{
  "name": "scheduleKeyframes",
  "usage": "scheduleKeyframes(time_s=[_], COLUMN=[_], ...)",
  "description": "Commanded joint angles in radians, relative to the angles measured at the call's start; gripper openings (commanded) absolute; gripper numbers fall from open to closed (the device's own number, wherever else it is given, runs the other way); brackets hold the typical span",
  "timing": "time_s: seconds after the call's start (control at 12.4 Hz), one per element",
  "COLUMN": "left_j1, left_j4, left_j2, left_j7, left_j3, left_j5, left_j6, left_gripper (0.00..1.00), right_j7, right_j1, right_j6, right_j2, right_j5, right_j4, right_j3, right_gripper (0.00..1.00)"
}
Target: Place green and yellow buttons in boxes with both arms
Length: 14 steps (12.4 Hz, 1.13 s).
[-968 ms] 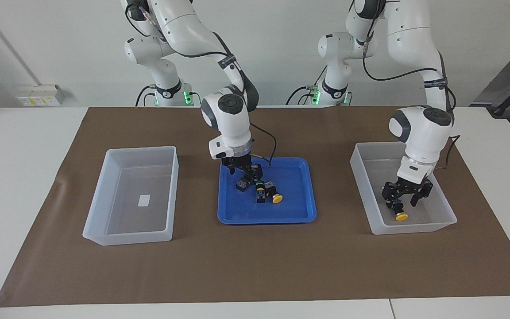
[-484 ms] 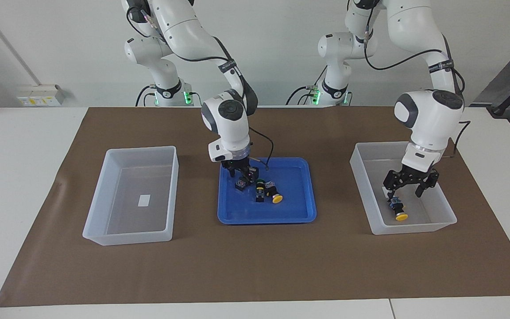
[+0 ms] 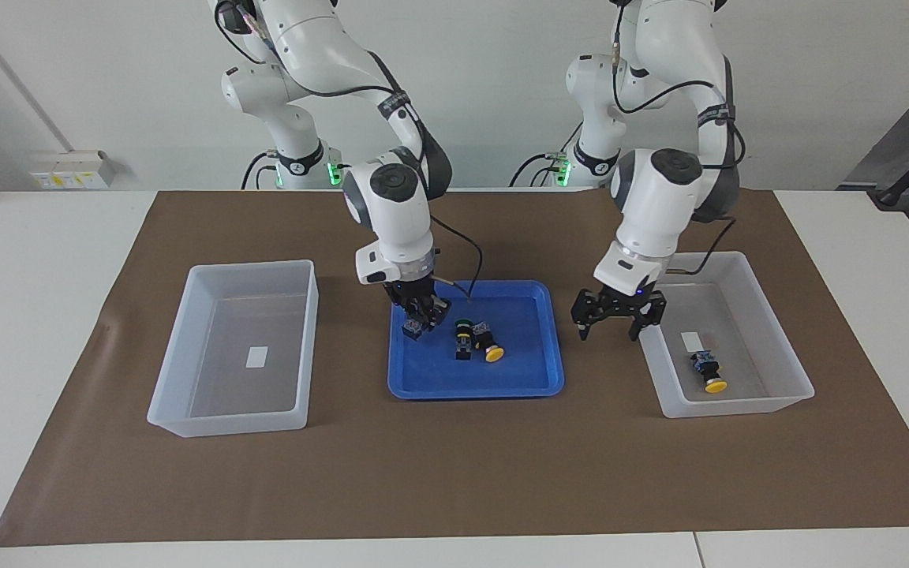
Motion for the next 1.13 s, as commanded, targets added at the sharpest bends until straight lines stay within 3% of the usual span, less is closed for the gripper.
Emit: scheduleKeyframes(time_s=[0.0,0.16,0.4,0.56,0.73,0.81,0.97,1.05], left_j1=[-0.098,-0.141,-0.181,-0.198,-0.214,-0.215,-0.215,-0.215], left_j4=[0.017,0.045,0.046,0.042,0.032,0.028,0.016,0.017], left_j2=[0.060,0.114,0.142,0.175,0.194,0.192,0.189,0.186], left_j7=[-0.163,-0.259,-0.293,-0.296,-0.296,-0.296,-0.302,-0.302], left_j3=[0.019,0.019,0.016,0.016,0.018,0.016,0.018,0.021], left_j5=[0.015,0.015,0.011,0.009,0.008,0.008,0.008,0.009], left_j6=[0.059,0.100,0.137,0.203,0.218,0.218,0.211,0.197], left_gripper=[1.00,1.00,1.00,1.00,1.00,0.84,0.21,0.00], right_j7=[-0.242,-0.494,-0.855,-1.011,-1.044,-1.044,-1.038,-1.035], right_j1=[-0.100,-0.223,-0.379,-0.458,-0.484,-0.489,-0.490,-0.490], right_j6=[-0.080,-0.122,-0.115,-0.032,0.017,0.022,0.056,0.072], right_j2=[-0.098,-0.135,-0.126,-0.088,-0.055,-0.040,-0.015,0.001], right_j5=[-0.004,-0.004,-0.004,-0.003,-0.003,-0.001,0.011,0.011], right_j4=[-0.003,-0.005,-0.027,-0.066,-0.086,-0.086,-0.090,-0.097], right_j3=[0.001,0.000,0.000,0.000,0.000,0.000,0.001,0.000], right_gripper=[0.00,0.00,0.00,0.00,0.00,0.00,0.00,0.00])
